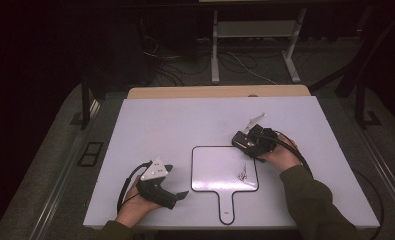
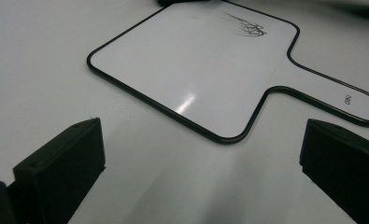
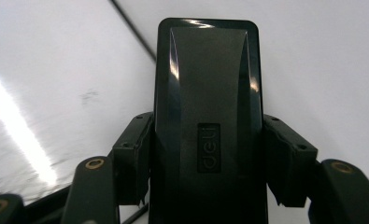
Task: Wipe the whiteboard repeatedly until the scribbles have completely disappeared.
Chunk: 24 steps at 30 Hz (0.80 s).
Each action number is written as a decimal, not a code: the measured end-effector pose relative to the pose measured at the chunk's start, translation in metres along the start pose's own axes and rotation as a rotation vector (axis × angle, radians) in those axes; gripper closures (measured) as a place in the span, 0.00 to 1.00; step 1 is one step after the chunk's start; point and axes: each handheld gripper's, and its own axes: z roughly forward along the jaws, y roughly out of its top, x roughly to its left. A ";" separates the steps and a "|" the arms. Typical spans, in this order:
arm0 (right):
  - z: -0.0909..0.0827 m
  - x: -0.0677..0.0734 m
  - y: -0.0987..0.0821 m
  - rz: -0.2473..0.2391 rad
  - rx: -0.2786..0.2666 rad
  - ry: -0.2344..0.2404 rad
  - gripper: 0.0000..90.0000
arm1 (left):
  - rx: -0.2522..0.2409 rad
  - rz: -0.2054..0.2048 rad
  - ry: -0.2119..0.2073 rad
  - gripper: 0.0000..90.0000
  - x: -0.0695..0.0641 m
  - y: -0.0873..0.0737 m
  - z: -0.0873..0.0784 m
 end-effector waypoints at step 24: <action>-0.003 0.019 0.003 -0.057 0.014 0.041 0.43 | -0.002 0.002 0.002 0.00 0.000 0.001 -0.001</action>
